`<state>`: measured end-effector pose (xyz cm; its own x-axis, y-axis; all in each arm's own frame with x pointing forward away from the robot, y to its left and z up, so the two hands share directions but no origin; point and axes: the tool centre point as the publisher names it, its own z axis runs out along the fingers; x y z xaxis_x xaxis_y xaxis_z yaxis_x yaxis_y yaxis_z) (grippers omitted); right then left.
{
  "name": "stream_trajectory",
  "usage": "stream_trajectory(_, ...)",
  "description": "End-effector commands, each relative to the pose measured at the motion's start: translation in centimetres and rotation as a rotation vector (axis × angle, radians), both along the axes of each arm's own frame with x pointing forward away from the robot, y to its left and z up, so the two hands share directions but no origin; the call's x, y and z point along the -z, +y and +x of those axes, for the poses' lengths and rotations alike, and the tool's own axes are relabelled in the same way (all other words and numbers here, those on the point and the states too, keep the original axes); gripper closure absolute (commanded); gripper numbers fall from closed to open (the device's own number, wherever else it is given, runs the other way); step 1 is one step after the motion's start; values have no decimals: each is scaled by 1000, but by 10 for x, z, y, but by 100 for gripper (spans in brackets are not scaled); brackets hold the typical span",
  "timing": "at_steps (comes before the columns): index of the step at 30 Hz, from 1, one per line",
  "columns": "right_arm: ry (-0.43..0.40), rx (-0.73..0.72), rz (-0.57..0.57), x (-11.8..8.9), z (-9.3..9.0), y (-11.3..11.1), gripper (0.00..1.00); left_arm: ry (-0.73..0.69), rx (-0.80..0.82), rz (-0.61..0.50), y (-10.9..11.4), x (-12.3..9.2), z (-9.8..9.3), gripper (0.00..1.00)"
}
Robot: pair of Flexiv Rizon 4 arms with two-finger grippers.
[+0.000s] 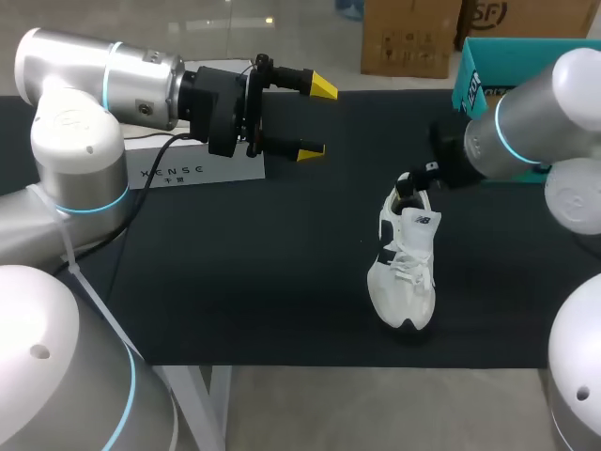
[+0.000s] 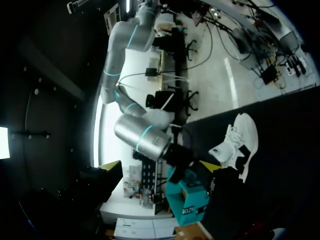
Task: Take the shoe out of the shoebox, open the shoe tongue, remove and reinsert the insole, then place the shoe into the shoebox
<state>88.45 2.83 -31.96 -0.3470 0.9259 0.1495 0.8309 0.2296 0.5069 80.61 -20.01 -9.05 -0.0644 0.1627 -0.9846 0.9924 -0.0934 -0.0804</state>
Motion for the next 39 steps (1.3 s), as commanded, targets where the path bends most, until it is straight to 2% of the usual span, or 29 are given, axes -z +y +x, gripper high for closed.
stream_trajectory(1,-57,139,-133,9,-8,-2,8,0,1,4,0,-1,0,0)
stream_trajectory(2,-56,143,-136,10,-9,-4,58,0,1,4,0,-1,0,0)
stream_trajectory(3,-54,145,-140,11,-10,-4,100,0,1,4,0,-1,0,0)
stream_trajectory(10,-28,151,-163,19,-10,6,100,0,1,4,0,-1,0,0)
stream_trajectory(20,40,147,-212,41,8,14,100,0,1,4,0,-1,0,0)
stream_trajectory(25,80,171,-176,63,13,8,100,0,1,4,0,-1,0,0)
stream_trajectory(27,102,185,-103,74,17,4,100,0,1,4,0,-1,0,0)
stream_trajectory(30,134,209,-65,89,19,-2,100,0,1,4,0,-1,0,0)
stream_trajectory(35,195,211,-36,122,21,-4,100,0,1,4,0,-1,0,0)
stream_trajectory(39,223,216,-16,135,22,-3,100,0,1,4,0,-1,0,0)
